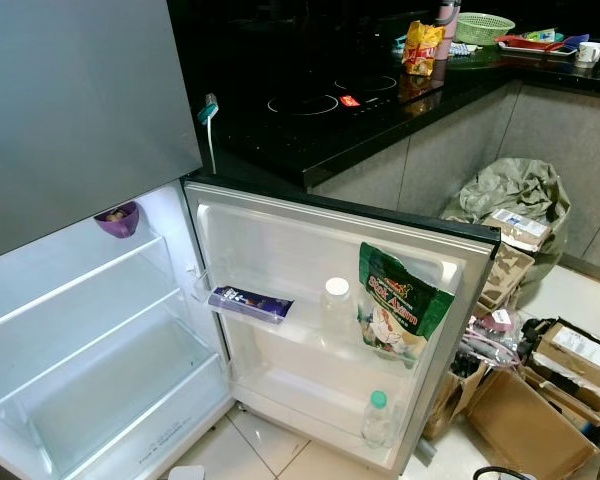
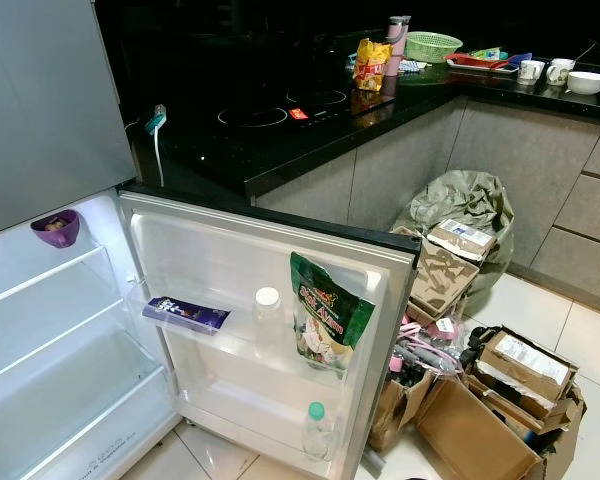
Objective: Restocking fridge
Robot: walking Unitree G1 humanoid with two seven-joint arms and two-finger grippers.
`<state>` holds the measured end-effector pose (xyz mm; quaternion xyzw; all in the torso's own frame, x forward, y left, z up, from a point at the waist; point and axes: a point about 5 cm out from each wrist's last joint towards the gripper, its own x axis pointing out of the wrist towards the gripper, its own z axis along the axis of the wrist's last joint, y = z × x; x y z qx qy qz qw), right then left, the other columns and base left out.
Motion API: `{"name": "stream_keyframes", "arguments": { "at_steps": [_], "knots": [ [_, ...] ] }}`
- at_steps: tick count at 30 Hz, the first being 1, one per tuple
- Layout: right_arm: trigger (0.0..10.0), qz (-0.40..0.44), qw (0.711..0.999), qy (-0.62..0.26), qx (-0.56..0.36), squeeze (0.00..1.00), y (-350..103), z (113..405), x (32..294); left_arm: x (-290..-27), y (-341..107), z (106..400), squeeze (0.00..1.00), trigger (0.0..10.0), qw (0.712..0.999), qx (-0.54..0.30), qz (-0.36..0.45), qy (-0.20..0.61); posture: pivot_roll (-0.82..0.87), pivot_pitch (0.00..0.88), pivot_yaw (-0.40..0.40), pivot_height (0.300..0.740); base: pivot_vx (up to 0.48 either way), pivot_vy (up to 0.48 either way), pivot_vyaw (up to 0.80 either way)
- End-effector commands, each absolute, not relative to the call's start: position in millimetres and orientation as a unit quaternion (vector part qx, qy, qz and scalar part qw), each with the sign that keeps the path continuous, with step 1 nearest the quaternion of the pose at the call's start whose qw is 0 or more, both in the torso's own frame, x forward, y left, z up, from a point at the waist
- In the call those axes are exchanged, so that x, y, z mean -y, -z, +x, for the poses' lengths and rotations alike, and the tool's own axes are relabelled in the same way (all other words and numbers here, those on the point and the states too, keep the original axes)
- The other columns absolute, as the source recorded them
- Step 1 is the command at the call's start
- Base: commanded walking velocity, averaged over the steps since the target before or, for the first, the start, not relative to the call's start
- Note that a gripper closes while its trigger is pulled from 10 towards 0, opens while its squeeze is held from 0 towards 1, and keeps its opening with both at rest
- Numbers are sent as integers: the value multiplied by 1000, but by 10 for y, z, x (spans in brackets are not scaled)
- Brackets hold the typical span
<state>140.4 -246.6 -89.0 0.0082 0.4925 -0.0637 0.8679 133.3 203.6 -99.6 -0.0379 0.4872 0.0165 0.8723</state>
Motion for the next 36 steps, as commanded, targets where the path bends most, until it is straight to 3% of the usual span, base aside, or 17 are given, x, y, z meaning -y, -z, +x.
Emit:
{"name": "stream_keyframes", "arguments": {
  "at_steps": [1,15,36],
  "knots": [
    [10000,9,867,68,-493,0,893,1400,2463,-2134,997,1287,0,10000,869,-494,-29,-24,-40,0,30,740,0,0,0],
    [10000,8,856,61,-513,0,978,1235,2350,-2235,931,1424,0,10000,877,-477,-36,-46,-40,18,48,740,0,0,0],
    [10000,-3,870,72,-488,0,852,1473,2519,-2103,947,1472,0,10000,874,-482,-47,-43,-68,0,25,740,0,0,0]
  ]
}}
